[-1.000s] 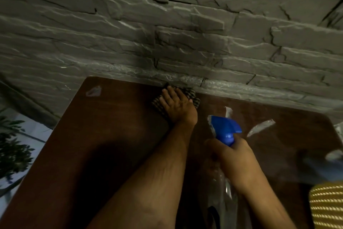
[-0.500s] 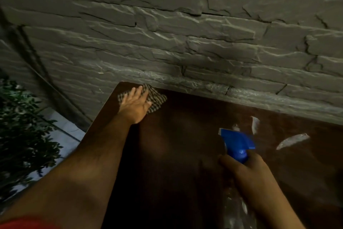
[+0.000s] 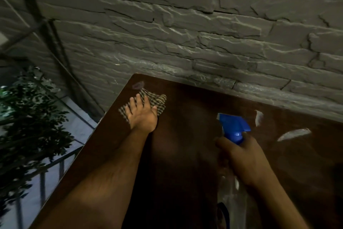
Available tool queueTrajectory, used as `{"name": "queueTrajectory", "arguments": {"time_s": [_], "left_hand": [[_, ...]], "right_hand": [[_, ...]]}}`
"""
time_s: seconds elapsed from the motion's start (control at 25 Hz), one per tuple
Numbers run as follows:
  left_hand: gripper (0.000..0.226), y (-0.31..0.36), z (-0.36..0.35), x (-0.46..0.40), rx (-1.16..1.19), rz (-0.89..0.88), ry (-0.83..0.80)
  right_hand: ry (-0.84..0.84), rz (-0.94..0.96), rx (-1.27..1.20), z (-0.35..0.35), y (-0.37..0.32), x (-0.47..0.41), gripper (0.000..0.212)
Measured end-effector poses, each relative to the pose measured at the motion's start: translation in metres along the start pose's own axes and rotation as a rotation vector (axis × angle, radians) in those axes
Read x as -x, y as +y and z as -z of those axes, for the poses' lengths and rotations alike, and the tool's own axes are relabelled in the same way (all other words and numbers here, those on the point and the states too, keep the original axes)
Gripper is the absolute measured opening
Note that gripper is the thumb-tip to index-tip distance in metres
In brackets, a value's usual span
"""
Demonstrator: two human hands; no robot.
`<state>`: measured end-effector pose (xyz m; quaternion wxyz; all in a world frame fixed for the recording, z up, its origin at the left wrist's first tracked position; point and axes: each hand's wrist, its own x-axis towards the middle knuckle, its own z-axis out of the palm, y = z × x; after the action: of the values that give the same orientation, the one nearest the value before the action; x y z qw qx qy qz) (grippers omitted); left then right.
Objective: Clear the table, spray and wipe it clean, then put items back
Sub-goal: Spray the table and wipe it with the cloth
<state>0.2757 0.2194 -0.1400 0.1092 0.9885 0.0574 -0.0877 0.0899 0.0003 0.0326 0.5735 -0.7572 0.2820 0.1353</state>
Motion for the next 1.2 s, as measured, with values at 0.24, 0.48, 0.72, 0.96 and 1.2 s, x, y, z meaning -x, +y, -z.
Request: {"name": "queueTrajectory", "arguments": {"time_s": [0.24, 0.48, 0.72, 0.96, 1.2], "left_hand": [[0.061, 0.027, -0.021, 0.086, -0.003, -0.098, -0.008], [0.059, 0.072, -0.044, 0.17, -0.062, -0.32, -0.028], [0.058, 0.066, -0.045, 0.159, -0.071, -0.391, -0.055], [0.059, 0.084, -0.04, 0.104, -0.073, -0.441, -0.101], [0.06, 0.127, -0.04, 0.049, -0.086, -0.486, -0.117]], "right_hand": [[-0.011, -0.005, 0.046, 0.019, 0.02, 0.037, 0.019], [0.017, -0.032, 0.088, 0.056, 0.049, 0.07, 0.013], [0.188, 0.081, 0.075, 0.095, 0.05, 0.044, 0.015], [0.248, 0.109, 0.053, 0.108, 0.027, 0.011, 0.013], [0.225, 0.049, 0.005, 0.099, 0.024, -0.014, 0.016]]}}
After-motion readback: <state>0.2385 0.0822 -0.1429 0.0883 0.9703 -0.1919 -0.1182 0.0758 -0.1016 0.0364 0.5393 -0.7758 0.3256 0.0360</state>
